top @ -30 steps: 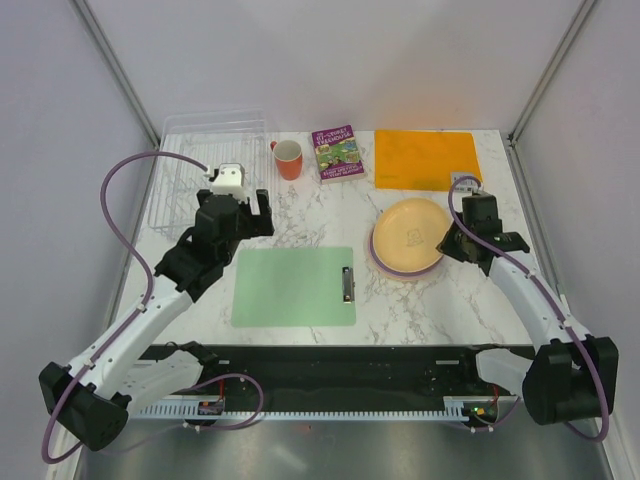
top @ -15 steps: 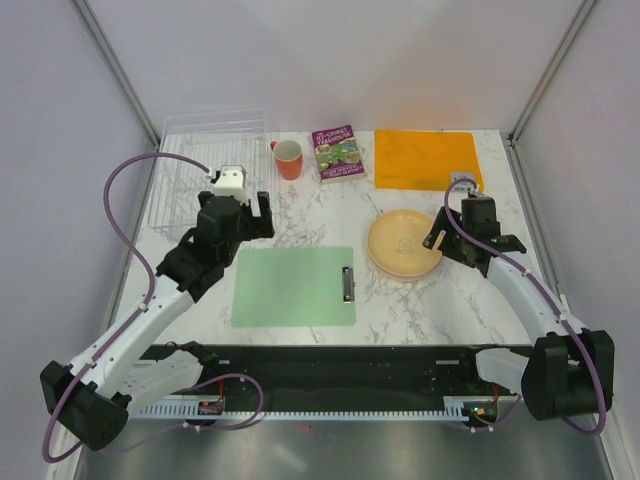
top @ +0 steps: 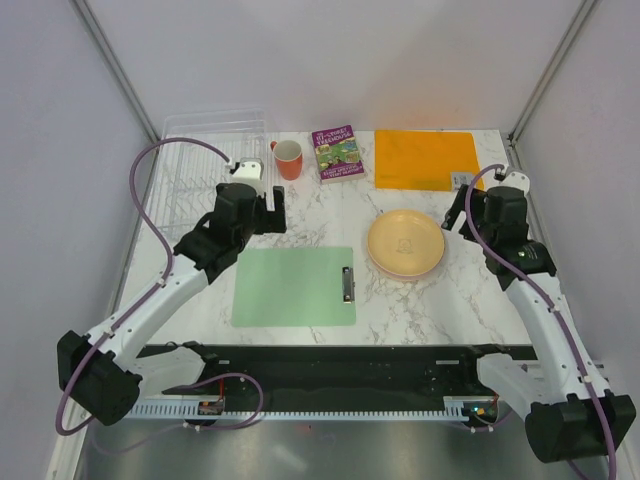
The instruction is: Unload the plates from the dish rack
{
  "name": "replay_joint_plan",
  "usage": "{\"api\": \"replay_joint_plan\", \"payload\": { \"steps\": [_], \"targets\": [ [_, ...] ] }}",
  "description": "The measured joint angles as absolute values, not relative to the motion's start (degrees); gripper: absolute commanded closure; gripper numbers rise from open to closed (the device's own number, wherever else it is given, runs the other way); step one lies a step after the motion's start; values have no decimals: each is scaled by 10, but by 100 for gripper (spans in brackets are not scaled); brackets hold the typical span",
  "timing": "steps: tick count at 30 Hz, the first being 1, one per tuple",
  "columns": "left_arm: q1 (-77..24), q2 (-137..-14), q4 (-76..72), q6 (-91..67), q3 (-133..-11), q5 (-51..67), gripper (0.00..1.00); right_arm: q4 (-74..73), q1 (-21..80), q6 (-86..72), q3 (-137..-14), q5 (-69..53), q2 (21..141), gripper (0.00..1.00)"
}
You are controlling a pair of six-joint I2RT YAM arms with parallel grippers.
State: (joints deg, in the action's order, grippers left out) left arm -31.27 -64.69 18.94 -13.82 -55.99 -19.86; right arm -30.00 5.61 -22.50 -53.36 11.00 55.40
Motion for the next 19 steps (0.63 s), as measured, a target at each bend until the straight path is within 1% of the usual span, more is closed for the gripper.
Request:
{"api": "replay_joint_plan", "payload": {
  "steps": [6,13,19],
  "targets": [
    [-313,-647,187,-138,-574,-190,0,-310,55,-190,-533,120,514,2],
    [-313,-620,201,-139,-573,-181,0,-269,55,-150,-515,119,448,2],
    [-313,-589,209,-142,-557,-190,0,-245,55,-139,-502,119,451,2]
  ]
}}
